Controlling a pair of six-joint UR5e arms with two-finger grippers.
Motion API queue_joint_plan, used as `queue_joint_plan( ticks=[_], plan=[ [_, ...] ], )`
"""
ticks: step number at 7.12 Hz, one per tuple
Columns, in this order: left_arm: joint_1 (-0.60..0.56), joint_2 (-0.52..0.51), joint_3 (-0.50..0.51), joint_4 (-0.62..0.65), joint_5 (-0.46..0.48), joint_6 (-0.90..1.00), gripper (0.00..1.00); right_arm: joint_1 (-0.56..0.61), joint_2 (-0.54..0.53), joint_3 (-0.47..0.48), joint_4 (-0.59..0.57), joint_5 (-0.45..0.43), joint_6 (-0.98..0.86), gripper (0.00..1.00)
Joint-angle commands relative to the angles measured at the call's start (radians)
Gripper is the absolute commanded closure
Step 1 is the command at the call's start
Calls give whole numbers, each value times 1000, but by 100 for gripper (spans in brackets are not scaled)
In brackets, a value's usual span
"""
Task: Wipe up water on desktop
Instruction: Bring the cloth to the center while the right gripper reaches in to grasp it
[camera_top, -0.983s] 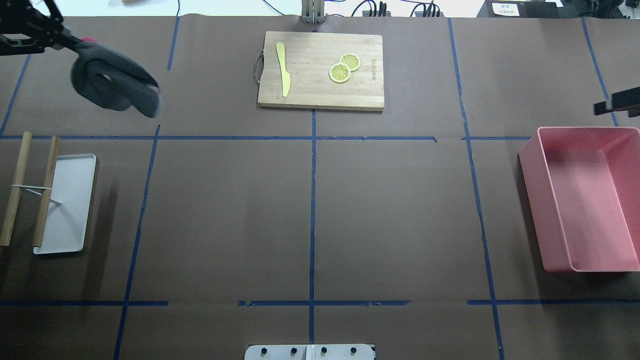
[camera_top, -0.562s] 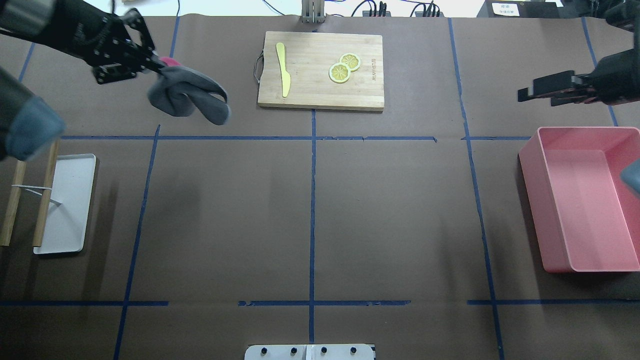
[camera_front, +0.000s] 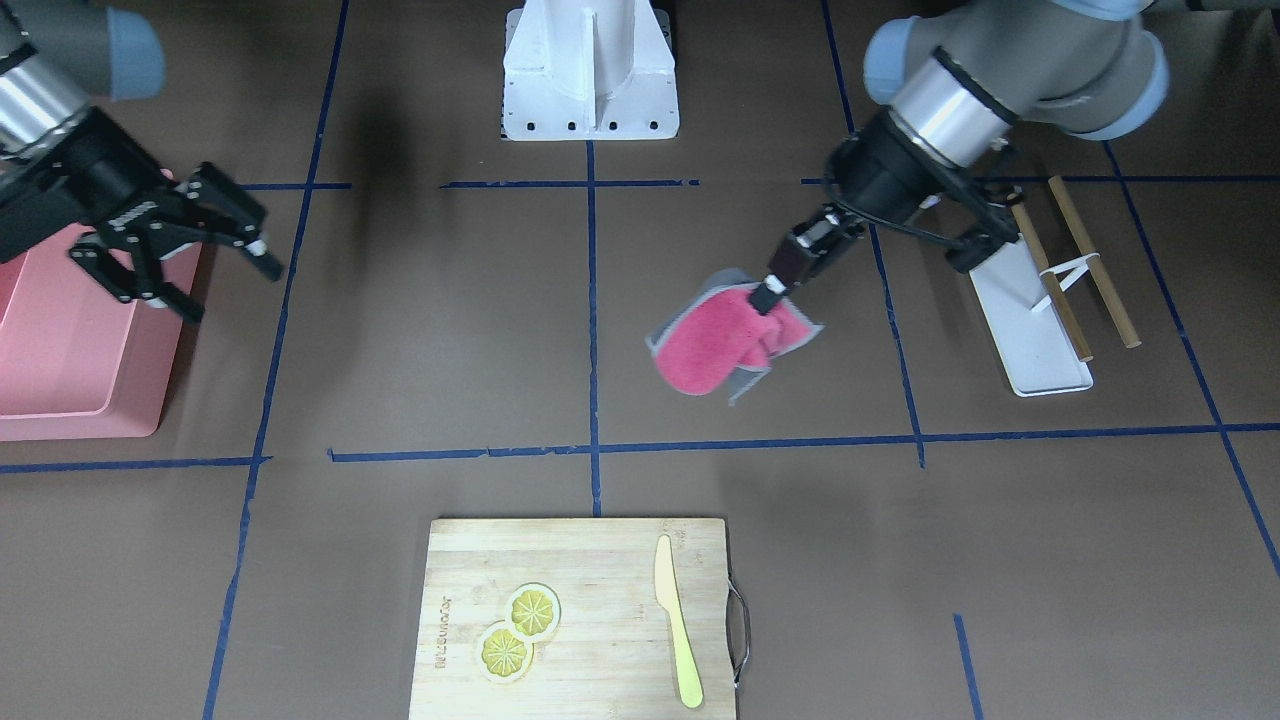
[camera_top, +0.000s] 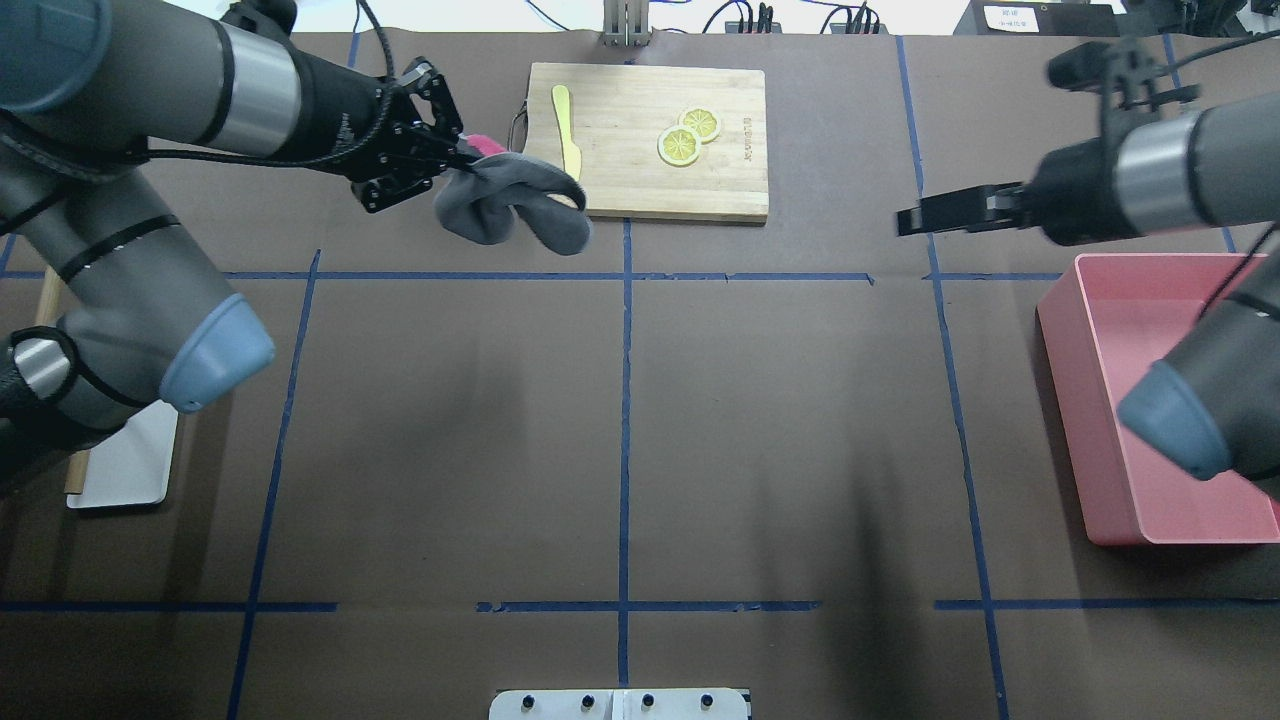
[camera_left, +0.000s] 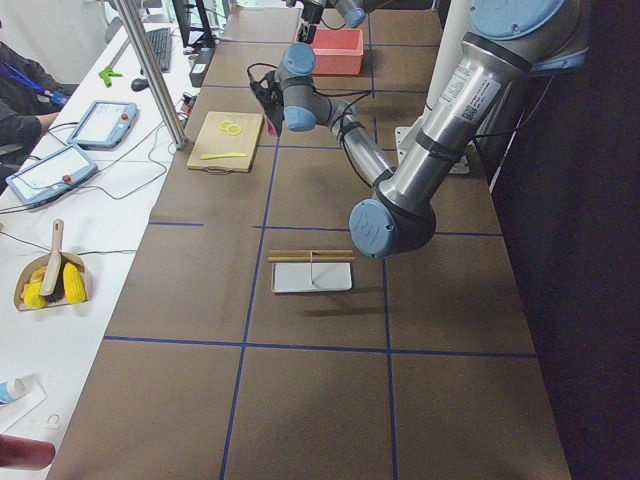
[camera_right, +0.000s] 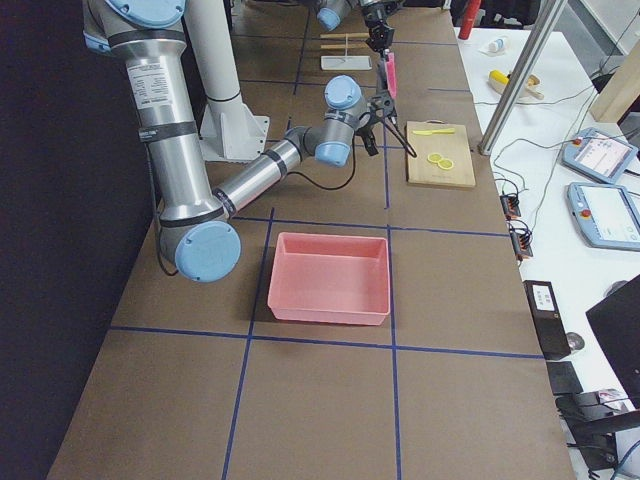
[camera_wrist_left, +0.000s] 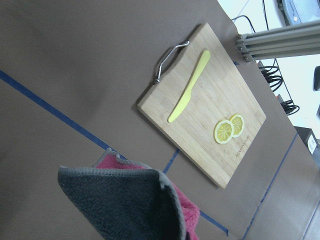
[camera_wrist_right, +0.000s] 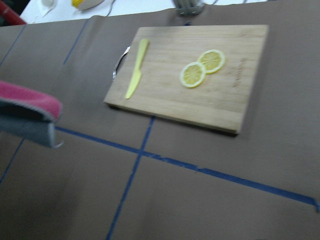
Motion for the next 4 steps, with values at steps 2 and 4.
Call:
queue_joint_plan(
  ticks=[2, 4],
  plan=[
    [56, -18, 15, -23, 11, -7, 98, -266, 102, 0, -14, -287, -227, 1],
    [131, -30, 14, -23, 9, -3, 98, -288, 122, 3, -90, -384, -249, 1]
  ],
)
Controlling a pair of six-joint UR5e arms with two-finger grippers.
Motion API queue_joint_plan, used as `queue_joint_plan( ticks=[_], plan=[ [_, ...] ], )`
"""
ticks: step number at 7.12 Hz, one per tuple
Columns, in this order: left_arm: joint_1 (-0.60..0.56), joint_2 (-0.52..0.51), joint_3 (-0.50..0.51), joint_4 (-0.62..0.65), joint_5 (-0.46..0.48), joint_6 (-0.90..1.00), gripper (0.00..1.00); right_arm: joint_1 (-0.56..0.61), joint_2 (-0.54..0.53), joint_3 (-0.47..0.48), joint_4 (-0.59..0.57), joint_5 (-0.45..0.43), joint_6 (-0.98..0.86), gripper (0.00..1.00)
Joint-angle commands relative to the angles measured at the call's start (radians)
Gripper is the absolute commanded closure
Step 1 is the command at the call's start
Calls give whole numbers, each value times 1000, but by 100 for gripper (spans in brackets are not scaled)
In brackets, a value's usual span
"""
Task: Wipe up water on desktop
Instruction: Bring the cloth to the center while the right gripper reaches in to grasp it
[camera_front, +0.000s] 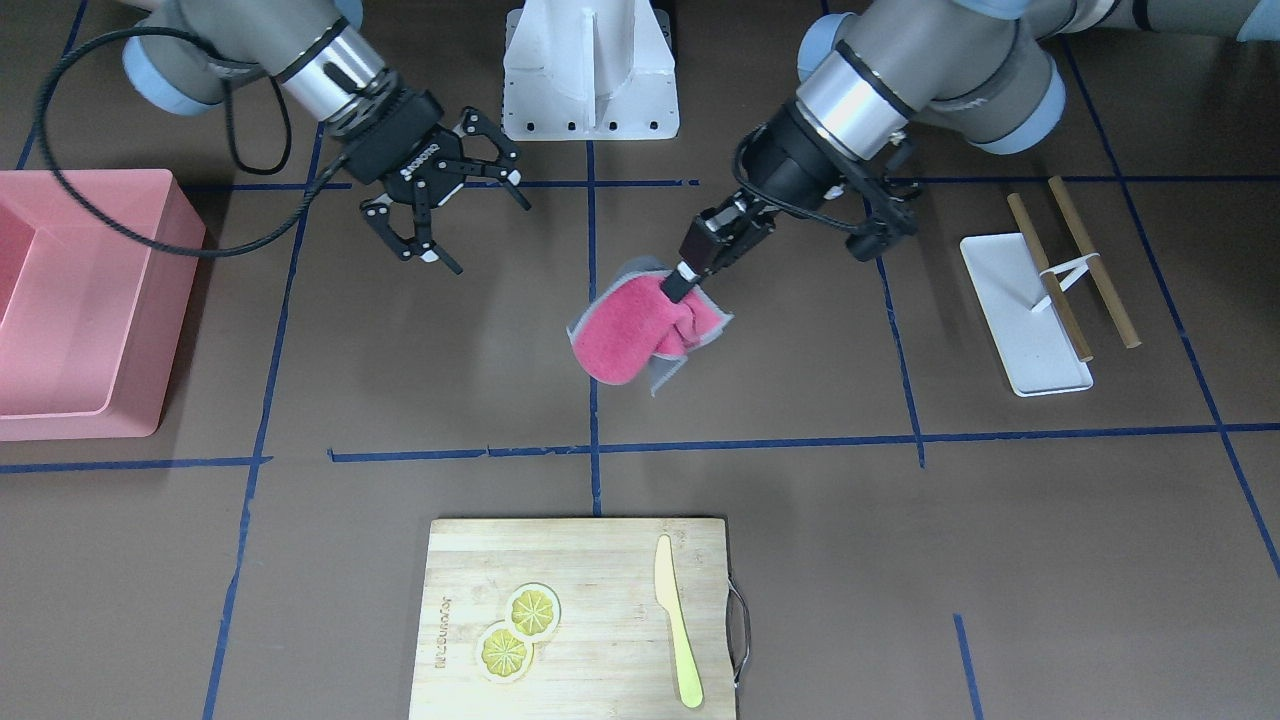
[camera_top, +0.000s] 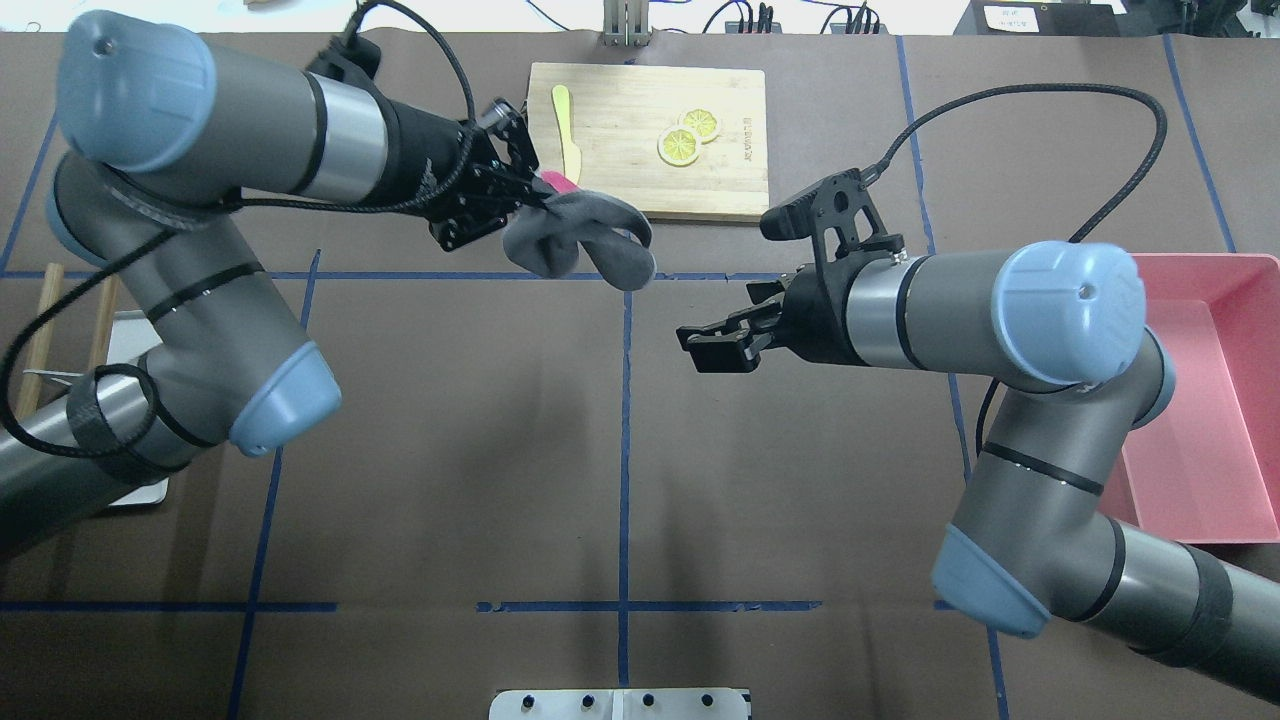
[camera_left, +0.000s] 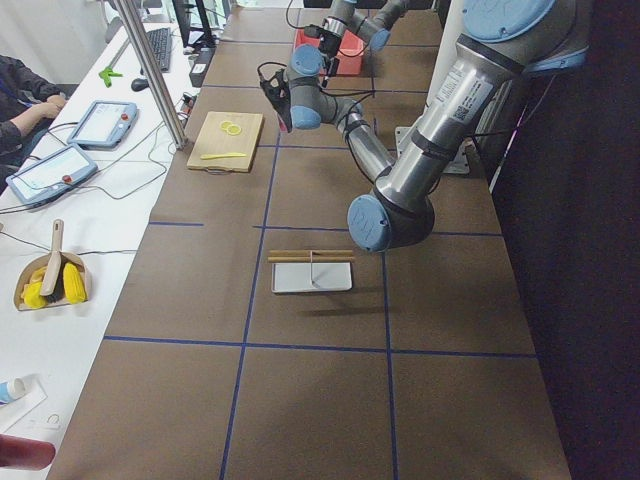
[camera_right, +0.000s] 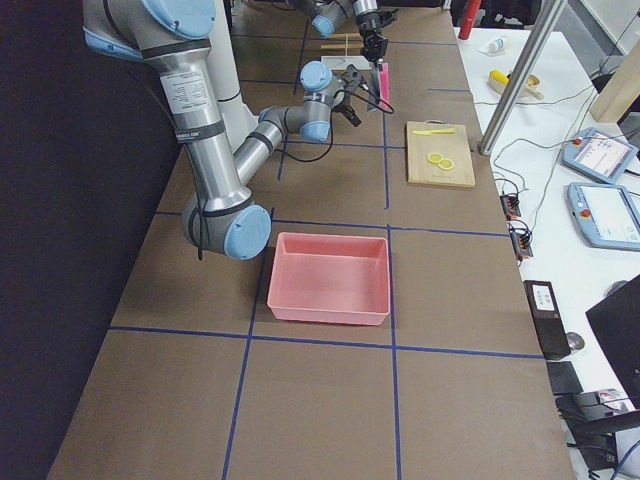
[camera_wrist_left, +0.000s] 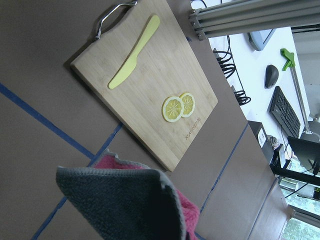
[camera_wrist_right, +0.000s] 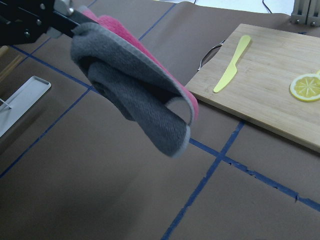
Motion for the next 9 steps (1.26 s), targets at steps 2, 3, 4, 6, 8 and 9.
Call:
queue_joint_plan(
  ticks=[2, 3, 4, 6, 8, 9],
  plan=[
    [85, -16, 1, 0, -1, 32, 98, -103, 40, 14, -114, -229, -105, 1],
    [108, -27, 3, 1, -1, 39, 98, -110, 57, 14, -131, -231, -105, 1],
    [119, -40, 4, 1, -1, 41, 98, -117, 58, 14, -131, -231, -105, 1],
    [140, -42, 4, 1, -1, 53, 98, -128, 58, 13, -131, -232, -105, 1],
    [140, -44, 4, 1, 1, 53, 98, -136, 60, 13, -131, -234, -96, 26],
    [140, -42, 4, 1, 1, 53, 98, -136, 58, 16, -131, -234, -90, 70]
  ],
)
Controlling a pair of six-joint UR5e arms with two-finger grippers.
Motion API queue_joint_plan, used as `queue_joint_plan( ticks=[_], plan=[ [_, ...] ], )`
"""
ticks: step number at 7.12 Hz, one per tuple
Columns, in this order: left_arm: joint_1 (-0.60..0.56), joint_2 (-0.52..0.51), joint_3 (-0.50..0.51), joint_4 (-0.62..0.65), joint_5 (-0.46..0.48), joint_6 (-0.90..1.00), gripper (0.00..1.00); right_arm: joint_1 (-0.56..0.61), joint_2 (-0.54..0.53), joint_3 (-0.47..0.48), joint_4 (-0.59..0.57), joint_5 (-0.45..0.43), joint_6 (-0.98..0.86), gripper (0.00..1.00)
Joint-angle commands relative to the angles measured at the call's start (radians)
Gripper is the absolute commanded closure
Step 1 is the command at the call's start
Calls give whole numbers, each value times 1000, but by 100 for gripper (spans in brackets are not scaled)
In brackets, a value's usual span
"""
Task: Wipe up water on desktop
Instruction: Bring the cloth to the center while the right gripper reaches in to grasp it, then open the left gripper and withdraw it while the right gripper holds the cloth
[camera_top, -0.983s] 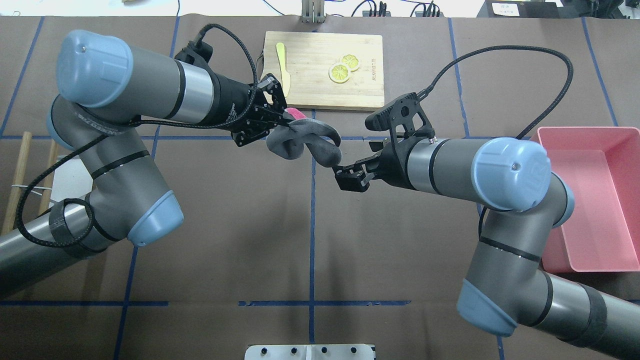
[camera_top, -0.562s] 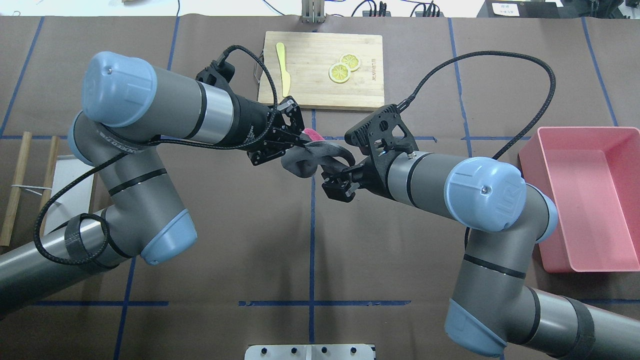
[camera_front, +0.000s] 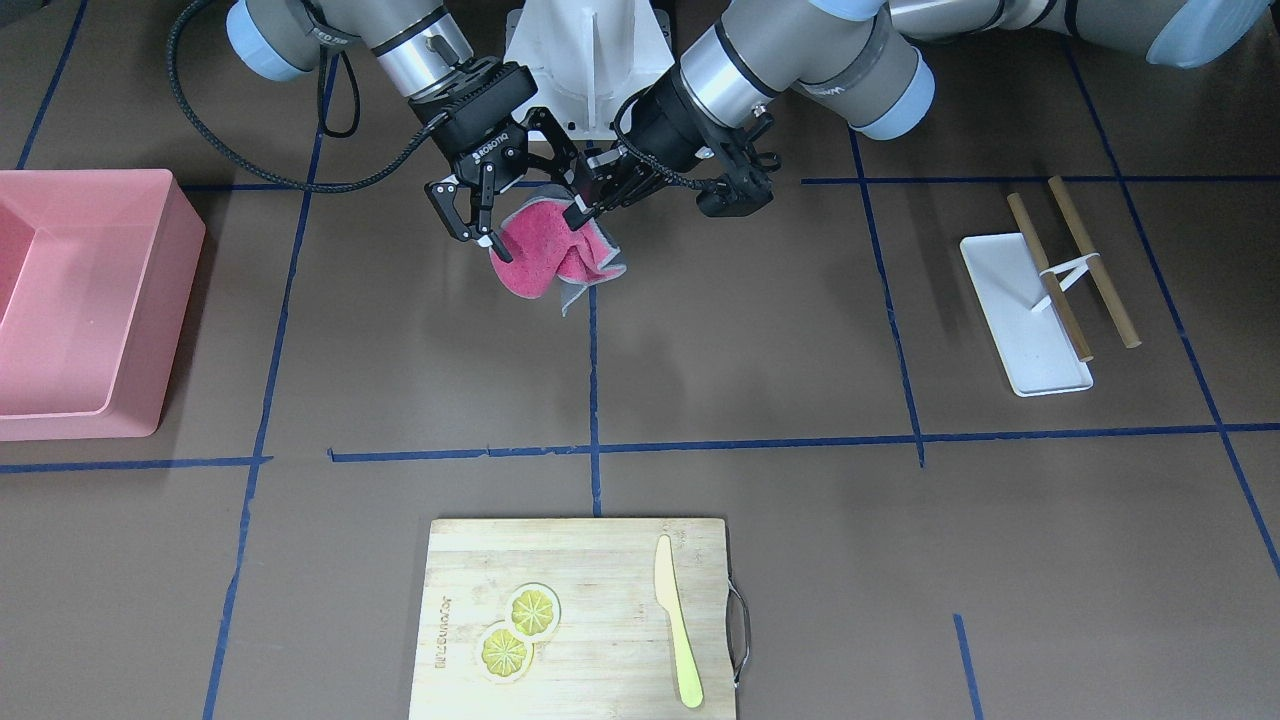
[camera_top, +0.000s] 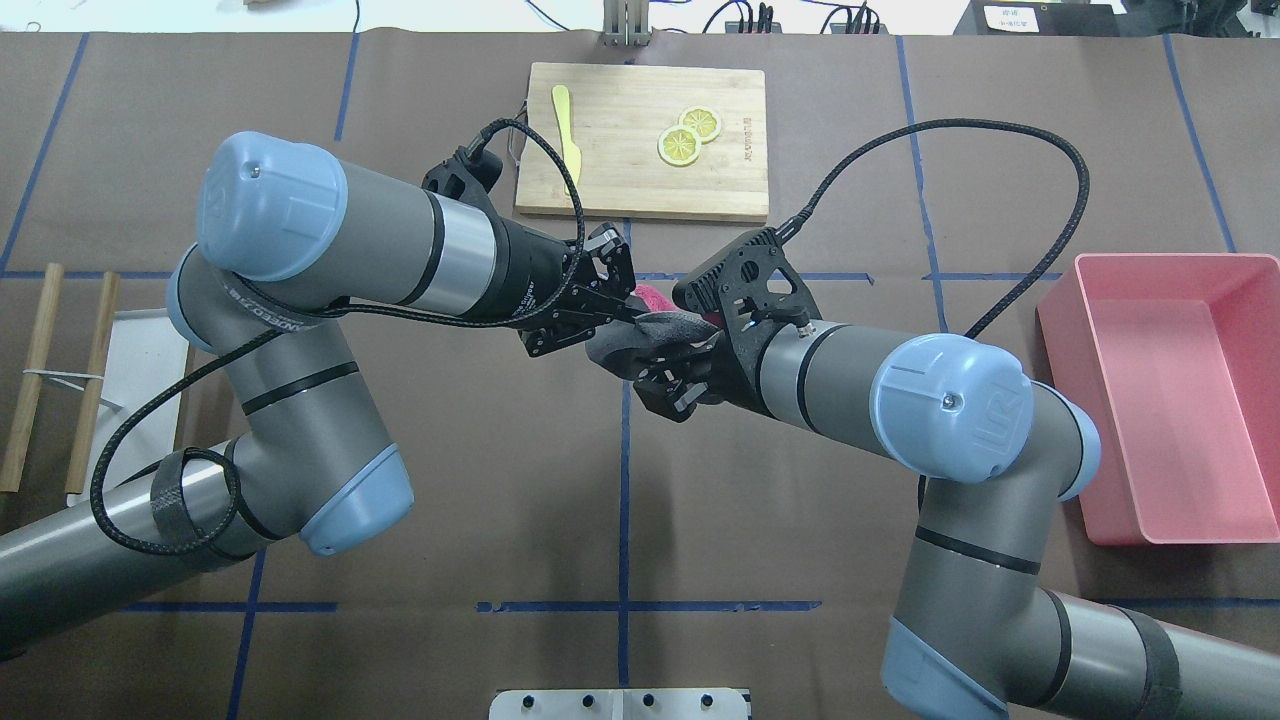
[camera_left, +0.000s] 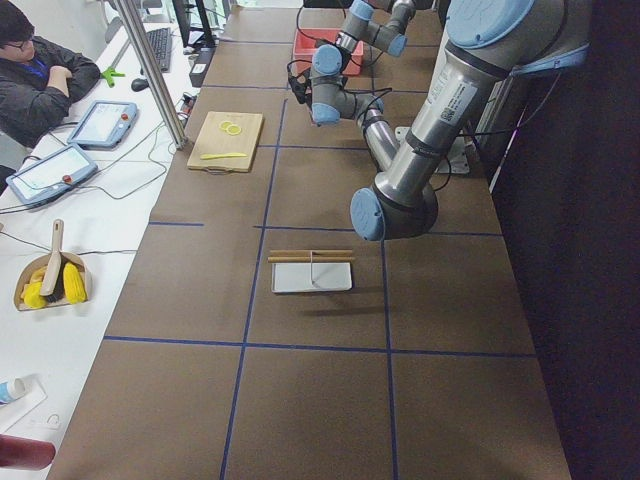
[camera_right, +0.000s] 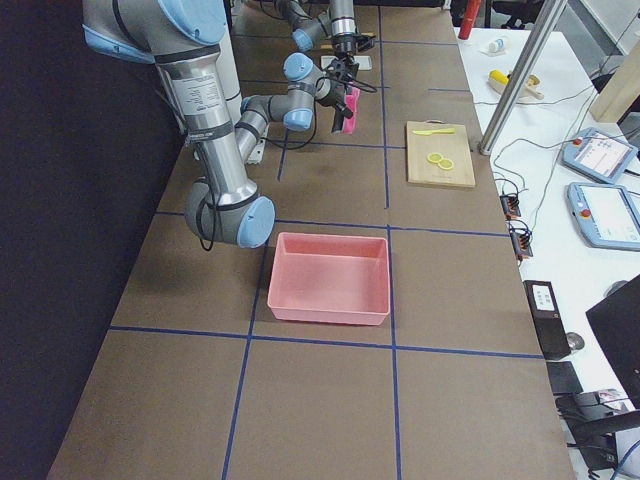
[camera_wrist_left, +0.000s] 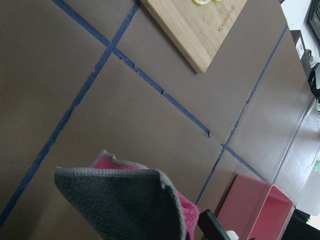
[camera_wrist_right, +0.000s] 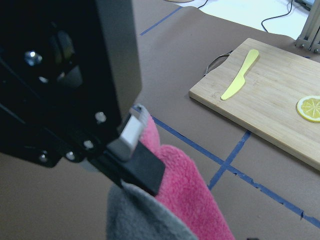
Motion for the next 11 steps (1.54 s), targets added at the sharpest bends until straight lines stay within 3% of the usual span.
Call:
queue_joint_plan(
  ticks=[1, 5, 6, 7, 11],
  plan=[
    [1, 2, 3, 0, 0, 0, 98, -1, -2, 2, 0, 1, 13, 100],
    [-1, 1, 5, 0, 0, 2, 93, -1, -4, 4, 0, 1, 36, 100],
    [-1, 2, 5, 0, 0, 0, 65, -3, -4, 4, 0, 1, 36, 100],
    [1, 2, 5, 1, 0, 6, 1, -3, -5, 4, 0, 1, 36, 100],
    [-9, 5, 5, 0, 2, 7, 0, 2, -19, 30, 1, 4, 36, 100]
  ],
)
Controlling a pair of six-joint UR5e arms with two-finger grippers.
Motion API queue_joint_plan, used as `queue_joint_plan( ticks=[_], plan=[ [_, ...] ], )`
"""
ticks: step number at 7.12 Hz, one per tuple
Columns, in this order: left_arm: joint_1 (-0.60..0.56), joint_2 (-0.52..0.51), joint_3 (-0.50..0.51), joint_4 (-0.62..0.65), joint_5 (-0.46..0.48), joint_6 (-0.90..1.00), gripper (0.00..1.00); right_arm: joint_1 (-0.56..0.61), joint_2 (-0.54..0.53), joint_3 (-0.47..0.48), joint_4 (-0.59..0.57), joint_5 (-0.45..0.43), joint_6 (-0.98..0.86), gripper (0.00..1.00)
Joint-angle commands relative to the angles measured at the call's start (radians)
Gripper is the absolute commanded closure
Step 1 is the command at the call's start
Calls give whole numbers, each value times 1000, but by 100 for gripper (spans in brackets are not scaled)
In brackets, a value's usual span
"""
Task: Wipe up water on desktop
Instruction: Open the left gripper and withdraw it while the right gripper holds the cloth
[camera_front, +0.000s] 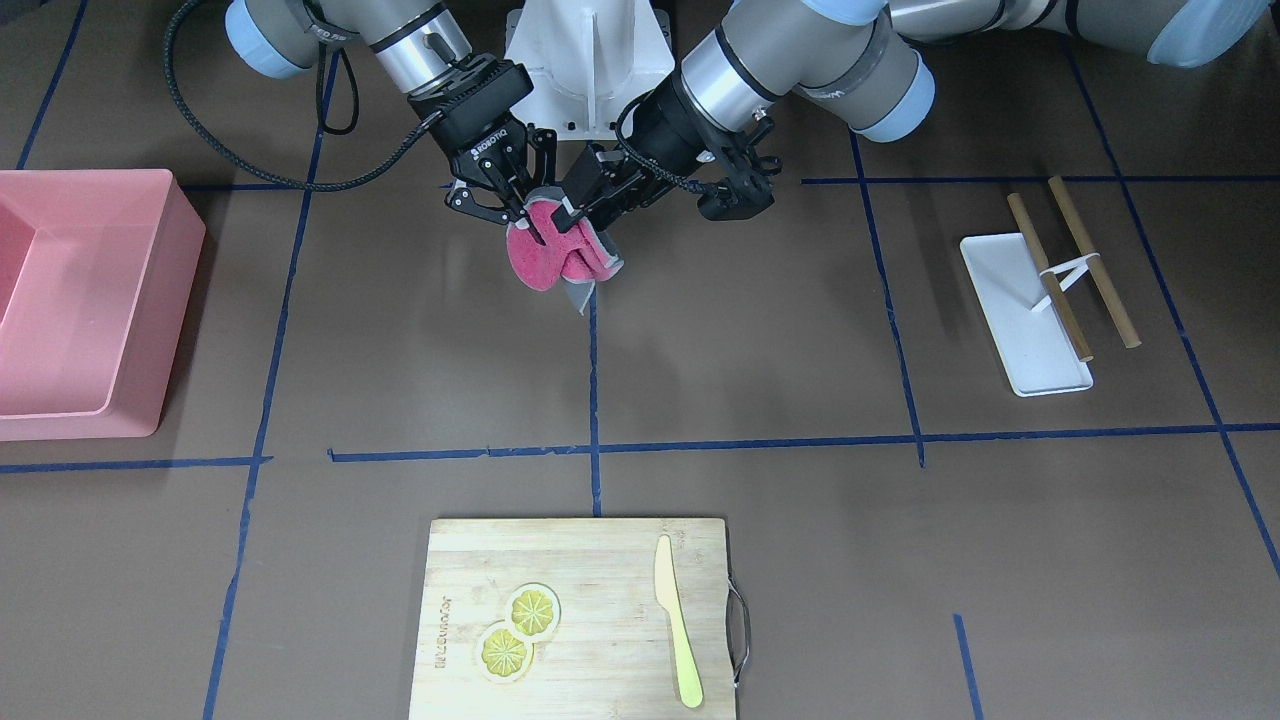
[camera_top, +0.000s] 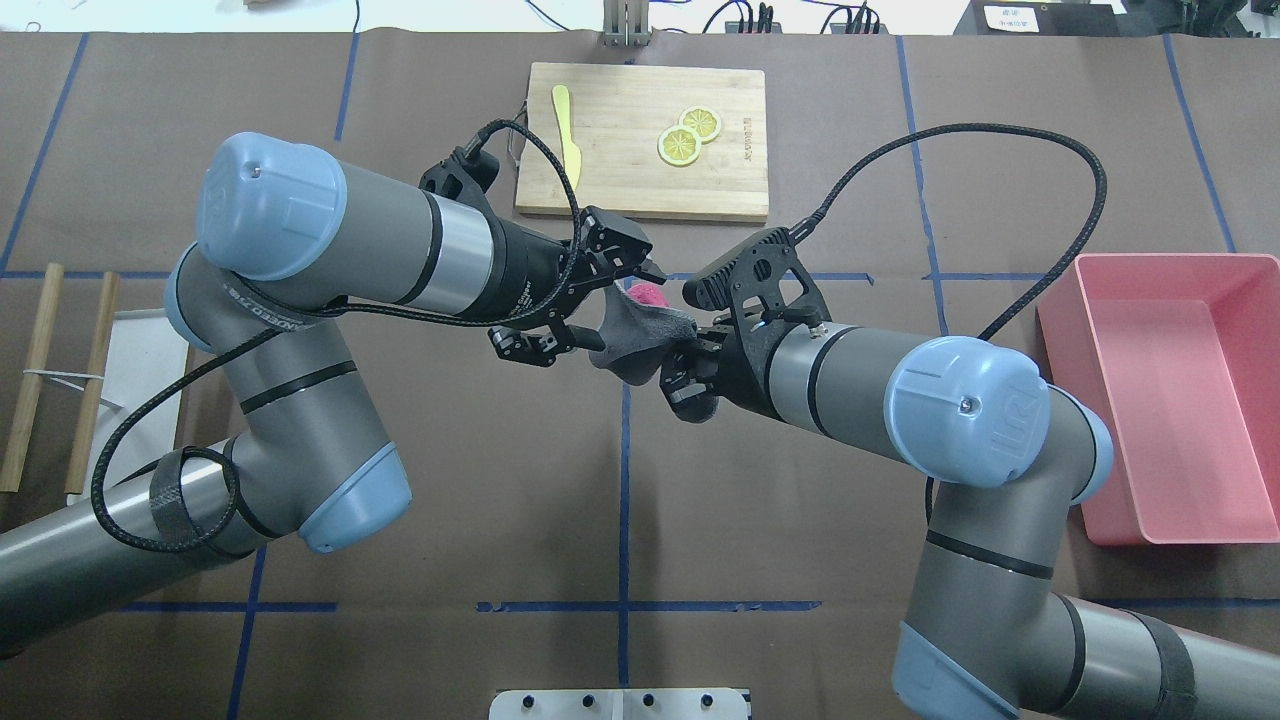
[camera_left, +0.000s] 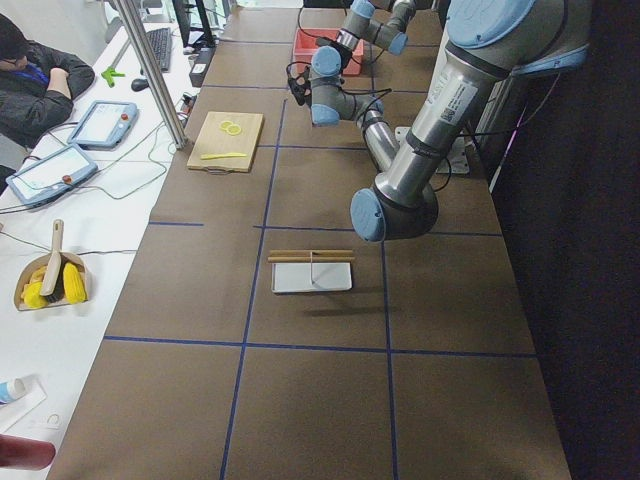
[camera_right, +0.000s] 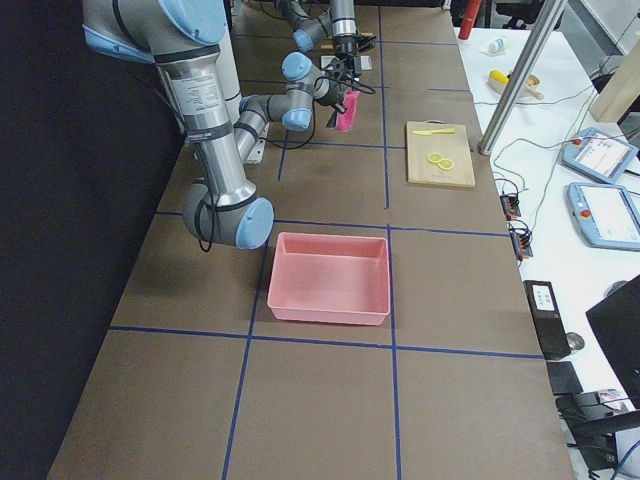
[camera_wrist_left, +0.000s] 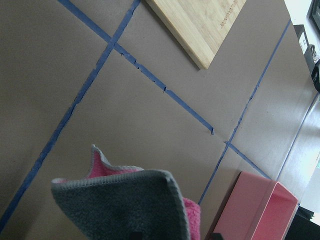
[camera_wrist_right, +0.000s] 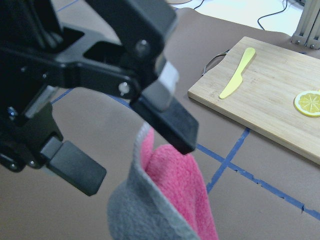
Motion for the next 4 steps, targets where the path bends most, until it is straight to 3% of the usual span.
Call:
queue_joint_plan(
  ticks=[1, 3, 4],
  plan=[
    [-30, 1, -3, 0, 0, 1, 0, 2, -19, 15, 0, 0, 0, 100],
    [-87, 5, -3, 5, -13, 3, 0, 5, -112, 72, -1, -9, 0, 100],
    [-162, 10, 0, 8, -114, 18, 0, 9, -145, 90, -24, -23, 0, 100]
  ],
)
